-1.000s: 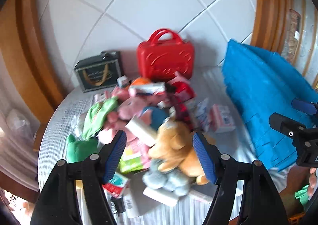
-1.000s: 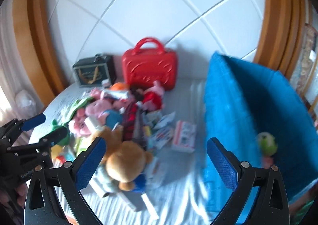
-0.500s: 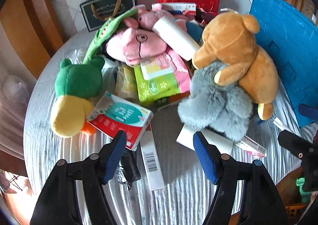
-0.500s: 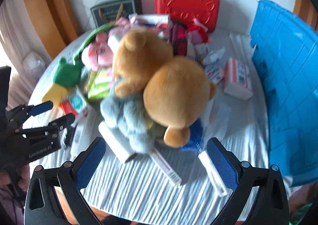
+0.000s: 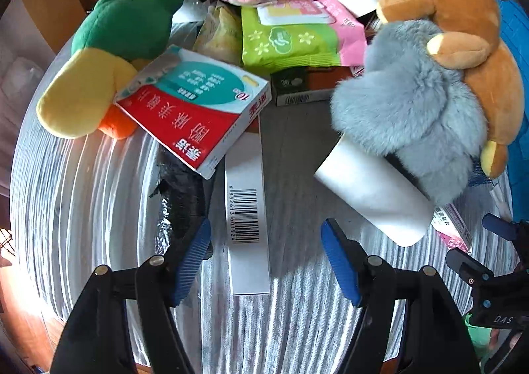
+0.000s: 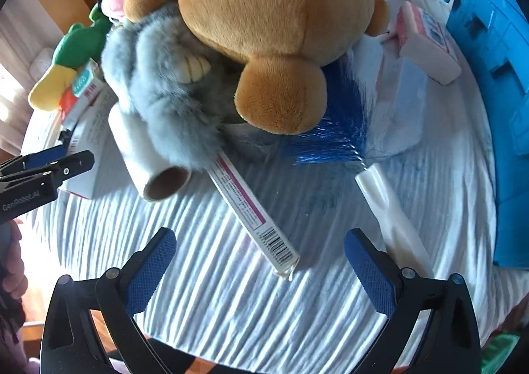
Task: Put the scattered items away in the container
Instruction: 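Move both tools back to the pile toward the white boxes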
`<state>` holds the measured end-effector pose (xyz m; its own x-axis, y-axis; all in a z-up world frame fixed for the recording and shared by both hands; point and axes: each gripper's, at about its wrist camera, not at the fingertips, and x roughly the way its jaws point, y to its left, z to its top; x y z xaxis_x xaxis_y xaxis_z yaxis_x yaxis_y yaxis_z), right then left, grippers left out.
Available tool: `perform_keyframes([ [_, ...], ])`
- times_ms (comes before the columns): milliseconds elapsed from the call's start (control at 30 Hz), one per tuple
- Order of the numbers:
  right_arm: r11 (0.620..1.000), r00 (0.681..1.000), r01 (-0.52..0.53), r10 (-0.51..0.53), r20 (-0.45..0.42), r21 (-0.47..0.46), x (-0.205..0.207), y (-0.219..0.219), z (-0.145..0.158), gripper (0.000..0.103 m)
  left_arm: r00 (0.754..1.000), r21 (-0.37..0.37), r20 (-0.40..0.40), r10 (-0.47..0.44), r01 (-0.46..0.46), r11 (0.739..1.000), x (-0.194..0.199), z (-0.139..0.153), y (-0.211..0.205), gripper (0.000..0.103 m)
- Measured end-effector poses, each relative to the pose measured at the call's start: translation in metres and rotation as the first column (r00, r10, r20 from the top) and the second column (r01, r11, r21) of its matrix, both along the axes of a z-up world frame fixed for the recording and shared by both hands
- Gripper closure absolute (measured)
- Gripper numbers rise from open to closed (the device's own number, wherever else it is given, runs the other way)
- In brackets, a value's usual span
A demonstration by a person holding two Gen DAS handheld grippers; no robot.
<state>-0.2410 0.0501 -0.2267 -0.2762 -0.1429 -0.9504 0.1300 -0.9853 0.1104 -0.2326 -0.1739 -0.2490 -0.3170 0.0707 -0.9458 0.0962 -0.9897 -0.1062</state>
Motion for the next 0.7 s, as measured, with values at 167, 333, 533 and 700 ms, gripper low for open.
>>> perform_keyframes([
  [167, 0.998, 1.000, -0.022, 0.021, 0.020, 0.058, -0.005, -0.006, -0.016, 0.000, 0.999, -0.020, 0.016, 0.027, -0.027, 0.999, -0.003, -0.013, -0.005, 0.034],
  [333, 0.999, 0.999, -0.042, 0.042, 0.007, 0.020, -0.005, -0.018, -0.019, 0.000, 0.999, -0.015, 0.023, 0.038, -0.038, 0.999, -0.007, -0.024, -0.007, 0.034],
  [533, 1.000, 0.999, -0.013, 0.012, 0.037, 0.024, -0.004, -0.013, -0.036, 0.000, 1.000, -0.040, -0.015, 0.026, -0.027, 0.999, -0.003, -0.027, -0.002, 0.031],
  [700, 0.997, 1.000, 0.004, -0.004, 0.006, 0.077, 0.001, -0.014, -0.042, 0.000, 1.000, -0.041, -0.021, 0.023, -0.024, 0.999, 0.003, -0.028, 0.003, 0.019],
])
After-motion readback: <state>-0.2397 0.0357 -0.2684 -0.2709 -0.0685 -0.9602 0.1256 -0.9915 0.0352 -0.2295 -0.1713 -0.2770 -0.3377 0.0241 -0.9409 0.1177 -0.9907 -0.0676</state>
